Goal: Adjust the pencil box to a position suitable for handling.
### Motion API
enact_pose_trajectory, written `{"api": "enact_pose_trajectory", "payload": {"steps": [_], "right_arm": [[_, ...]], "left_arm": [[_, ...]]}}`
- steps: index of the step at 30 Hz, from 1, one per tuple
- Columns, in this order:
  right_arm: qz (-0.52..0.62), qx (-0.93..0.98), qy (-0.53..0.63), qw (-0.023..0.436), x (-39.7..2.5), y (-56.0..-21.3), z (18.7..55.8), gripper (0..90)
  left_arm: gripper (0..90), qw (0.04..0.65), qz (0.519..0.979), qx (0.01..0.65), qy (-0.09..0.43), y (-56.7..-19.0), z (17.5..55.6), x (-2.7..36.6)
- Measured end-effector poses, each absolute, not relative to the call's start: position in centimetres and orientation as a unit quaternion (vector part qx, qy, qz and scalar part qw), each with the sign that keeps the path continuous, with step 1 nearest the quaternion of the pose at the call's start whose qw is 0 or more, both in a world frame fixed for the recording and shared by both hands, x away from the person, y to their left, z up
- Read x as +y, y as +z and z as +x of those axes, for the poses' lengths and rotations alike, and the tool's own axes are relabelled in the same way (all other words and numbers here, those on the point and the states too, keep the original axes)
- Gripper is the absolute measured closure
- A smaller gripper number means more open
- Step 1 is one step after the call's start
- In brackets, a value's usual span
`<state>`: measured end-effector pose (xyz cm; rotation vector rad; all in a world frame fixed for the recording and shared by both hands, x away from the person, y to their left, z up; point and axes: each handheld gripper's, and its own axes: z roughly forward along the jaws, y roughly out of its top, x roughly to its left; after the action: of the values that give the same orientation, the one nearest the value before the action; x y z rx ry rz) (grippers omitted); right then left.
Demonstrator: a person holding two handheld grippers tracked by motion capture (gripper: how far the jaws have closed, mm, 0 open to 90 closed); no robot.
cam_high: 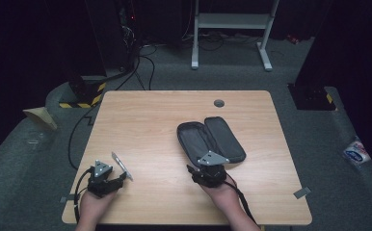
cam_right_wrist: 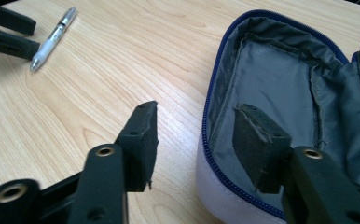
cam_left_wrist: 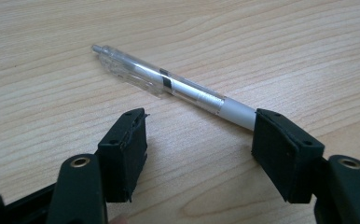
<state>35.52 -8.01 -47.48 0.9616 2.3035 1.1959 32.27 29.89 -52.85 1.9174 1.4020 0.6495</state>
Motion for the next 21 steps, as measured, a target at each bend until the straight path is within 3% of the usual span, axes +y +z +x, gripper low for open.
{"api": "enact_pose_trajectory", "payload": {"steps": [6,16,21], "right_arm": [[0.348,0.815,0.421,0.192,-8.1,-47.9,35.8,60.7],[0.343,0.820,0.414,0.196,-7.9,-48.6,35.9,81.7],[0.343,0.823,0.412,0.190,-8.3,-48.8,35.8,85.8]], "left_arm": [[35.4,0.333,0.734,0.537,0.248,-52.8,32.3,29.9],[35.4,0.336,0.733,0.538,0.246,-52.9,32.2,29.8],[41.4,0.337,0.737,0.532,0.245,-52.8,31.8,29.9]]}}
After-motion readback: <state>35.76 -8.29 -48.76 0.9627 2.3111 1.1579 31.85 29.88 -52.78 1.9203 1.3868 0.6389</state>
